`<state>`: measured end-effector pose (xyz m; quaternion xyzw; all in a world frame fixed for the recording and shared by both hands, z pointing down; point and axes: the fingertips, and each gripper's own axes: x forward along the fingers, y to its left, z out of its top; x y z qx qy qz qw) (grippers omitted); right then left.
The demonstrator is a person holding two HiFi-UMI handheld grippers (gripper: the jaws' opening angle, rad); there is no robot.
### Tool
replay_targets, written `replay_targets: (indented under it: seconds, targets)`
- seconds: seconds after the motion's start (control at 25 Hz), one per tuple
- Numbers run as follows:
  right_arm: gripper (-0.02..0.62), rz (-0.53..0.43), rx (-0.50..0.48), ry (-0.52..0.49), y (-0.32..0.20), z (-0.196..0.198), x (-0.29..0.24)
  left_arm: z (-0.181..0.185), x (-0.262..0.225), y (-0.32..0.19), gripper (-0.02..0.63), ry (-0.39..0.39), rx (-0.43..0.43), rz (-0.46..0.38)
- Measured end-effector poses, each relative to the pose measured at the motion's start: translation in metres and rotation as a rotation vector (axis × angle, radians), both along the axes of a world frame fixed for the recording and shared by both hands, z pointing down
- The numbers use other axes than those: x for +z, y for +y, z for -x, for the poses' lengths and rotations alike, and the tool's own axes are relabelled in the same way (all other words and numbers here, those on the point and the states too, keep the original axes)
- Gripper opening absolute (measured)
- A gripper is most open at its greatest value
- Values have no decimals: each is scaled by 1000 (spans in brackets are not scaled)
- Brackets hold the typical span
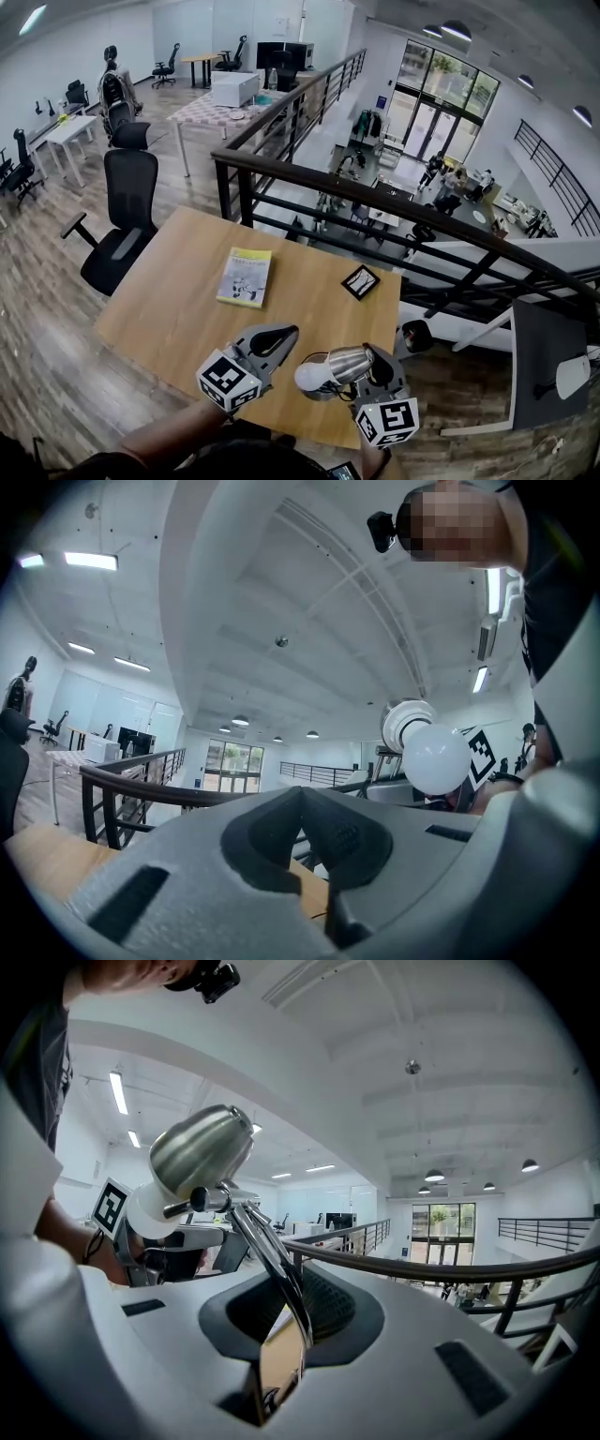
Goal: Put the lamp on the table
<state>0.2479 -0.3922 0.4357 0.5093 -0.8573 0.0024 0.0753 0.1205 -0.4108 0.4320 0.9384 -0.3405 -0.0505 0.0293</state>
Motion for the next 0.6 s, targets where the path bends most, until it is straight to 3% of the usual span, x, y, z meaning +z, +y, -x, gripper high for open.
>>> replay_targets:
  seconds: [0.6]
  targets:
    - [54,57,29,22,-38,-11,34,1,26,-33,8,-14,12,47]
